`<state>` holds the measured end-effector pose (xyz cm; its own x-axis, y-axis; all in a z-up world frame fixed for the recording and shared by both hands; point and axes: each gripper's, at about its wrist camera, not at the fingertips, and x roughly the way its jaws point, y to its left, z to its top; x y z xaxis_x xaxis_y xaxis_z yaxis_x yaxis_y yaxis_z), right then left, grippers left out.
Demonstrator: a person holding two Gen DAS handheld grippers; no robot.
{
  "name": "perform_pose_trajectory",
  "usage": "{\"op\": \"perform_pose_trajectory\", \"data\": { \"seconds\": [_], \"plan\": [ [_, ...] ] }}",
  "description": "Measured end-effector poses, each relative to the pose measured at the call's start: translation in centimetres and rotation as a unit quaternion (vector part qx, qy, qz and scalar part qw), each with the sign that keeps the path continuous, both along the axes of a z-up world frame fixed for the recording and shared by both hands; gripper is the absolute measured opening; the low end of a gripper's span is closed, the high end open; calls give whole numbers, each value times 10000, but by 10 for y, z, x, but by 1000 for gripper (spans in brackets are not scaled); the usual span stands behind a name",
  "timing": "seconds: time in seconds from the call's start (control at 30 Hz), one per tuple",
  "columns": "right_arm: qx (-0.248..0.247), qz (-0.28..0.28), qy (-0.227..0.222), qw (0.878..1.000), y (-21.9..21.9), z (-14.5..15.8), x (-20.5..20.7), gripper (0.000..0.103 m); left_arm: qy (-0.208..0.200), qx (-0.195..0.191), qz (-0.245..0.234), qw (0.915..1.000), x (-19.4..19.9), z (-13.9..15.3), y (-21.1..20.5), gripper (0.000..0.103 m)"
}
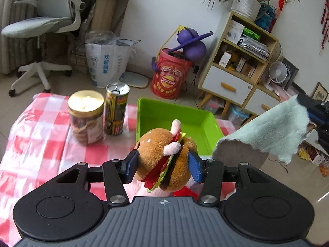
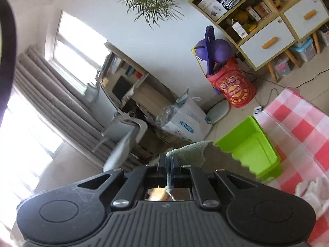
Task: Organize soft objects
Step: 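Carry both items over the green bin and open both tools to drop them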
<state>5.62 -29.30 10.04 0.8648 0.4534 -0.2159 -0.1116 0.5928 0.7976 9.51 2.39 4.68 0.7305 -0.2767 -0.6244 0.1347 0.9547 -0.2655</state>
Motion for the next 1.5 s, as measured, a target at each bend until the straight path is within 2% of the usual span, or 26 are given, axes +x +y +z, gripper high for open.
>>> {"op": "perform_pose_trajectory", "data": {
  "seconds": [0.2, 0.4, 0.7, 0.9, 1.1, 1.33, 1.43, 1.47, 1.5],
  "plan": [
    [199, -69, -411, 9989, -12, 10, 25, 0, -12, -46, -32, 10000, 35, -4, -8, 52],
    [327, -40, -343, 9989, -17, -20, 60, 0, -96, 79, -237, 9996, 67, -22, -21, 52],
    [175, -34, 384, 9991, -20, -85, 109, 0, 113, 236, -357, 9990, 106, -68, -44, 53],
    [-67, -58, 888, 9960, -18, -118, 121, 0, 256, 485, -394, 9977, 119, -87, -54, 54],
    [-634, -106, 1187, 9909, -14, -129, 124, 0, 400, 792, -204, 9959, 125, -98, -56, 56],
    [-957, -127, 1296, 9869, -11, -130, 125, 0, 357, 999, -129, 9943, 128, -102, -60, 63],
    [-877, -103, 1312, 9874, -13, -129, 123, 0, 293, 1037, -208, 9940, 125, -100, -62, 68],
    [-854, -110, 1299, 9878, -14, -128, 122, 8, 272, 1030, -224, 9941, 123, -99, -62, 71],
    [-843, -120, 1289, 9880, -14, -126, 121, 24, 269, 996, -241, 9944, 122, -98, -61, 74]
  ]
}}
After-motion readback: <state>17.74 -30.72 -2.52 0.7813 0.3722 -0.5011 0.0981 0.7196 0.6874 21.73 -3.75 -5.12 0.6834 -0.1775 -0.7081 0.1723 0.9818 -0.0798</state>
